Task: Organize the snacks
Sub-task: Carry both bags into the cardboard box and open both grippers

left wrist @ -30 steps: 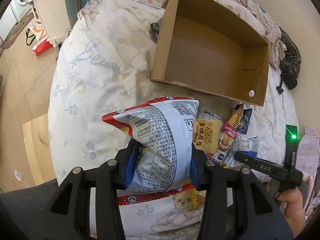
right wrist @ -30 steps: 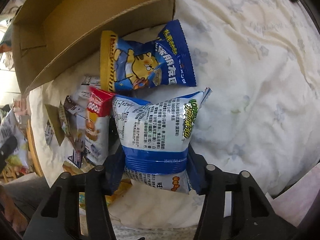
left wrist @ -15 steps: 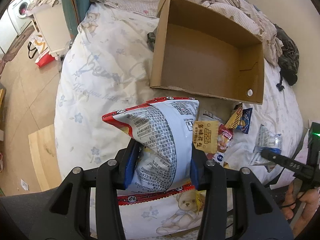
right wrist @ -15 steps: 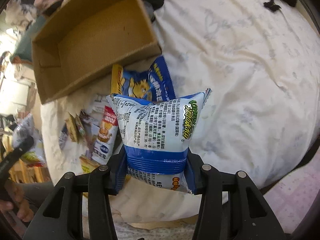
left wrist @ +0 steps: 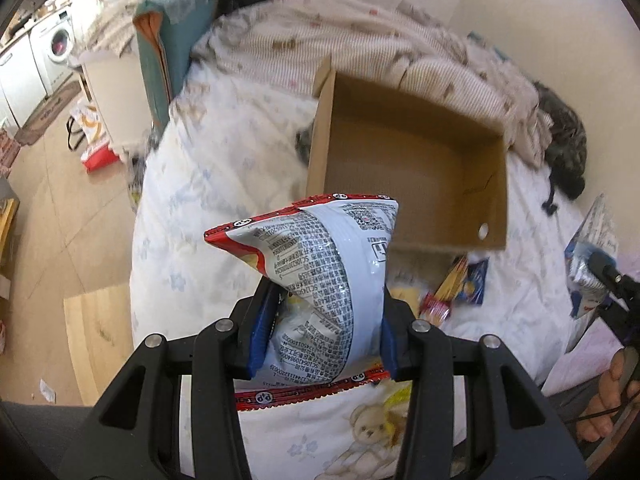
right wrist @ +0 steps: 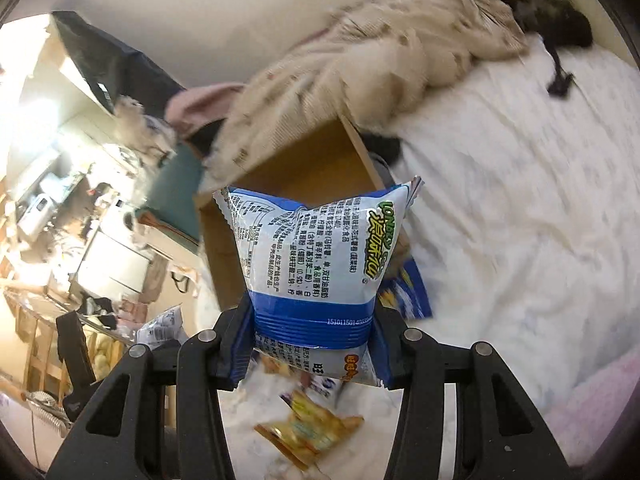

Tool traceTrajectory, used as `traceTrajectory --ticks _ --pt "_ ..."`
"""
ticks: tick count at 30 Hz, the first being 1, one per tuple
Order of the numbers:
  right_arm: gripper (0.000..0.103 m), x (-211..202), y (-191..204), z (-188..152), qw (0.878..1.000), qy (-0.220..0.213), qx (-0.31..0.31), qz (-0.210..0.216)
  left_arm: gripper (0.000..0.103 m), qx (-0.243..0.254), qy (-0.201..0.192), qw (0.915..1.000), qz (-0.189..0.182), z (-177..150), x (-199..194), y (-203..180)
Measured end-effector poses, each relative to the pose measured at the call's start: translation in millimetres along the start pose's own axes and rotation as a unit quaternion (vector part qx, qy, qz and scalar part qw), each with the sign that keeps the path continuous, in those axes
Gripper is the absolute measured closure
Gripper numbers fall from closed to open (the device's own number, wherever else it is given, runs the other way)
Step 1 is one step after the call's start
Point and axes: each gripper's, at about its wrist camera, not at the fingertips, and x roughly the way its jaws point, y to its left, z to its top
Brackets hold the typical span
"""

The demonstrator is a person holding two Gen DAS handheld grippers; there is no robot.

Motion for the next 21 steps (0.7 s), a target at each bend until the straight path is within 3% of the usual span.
traceTrajectory --ticks 4,8,21 --pt "0.053 6 2 15 1.0 -0.004 -0.001 0.002 0.063 0.016 -0.032 0.9994 0.004 23 -13 -14" --pt "0.053 16 4 30 1.0 -0.003 -0.003 -0.003 0.063 0.032 -0.036 0.9988 -0.002 44 -8 -31" --pt "0.053 83 7 53 0.998 0.039 -0.039 -0.025 0.063 0.06 -0.02 0.998 0.002 81 55 -67"
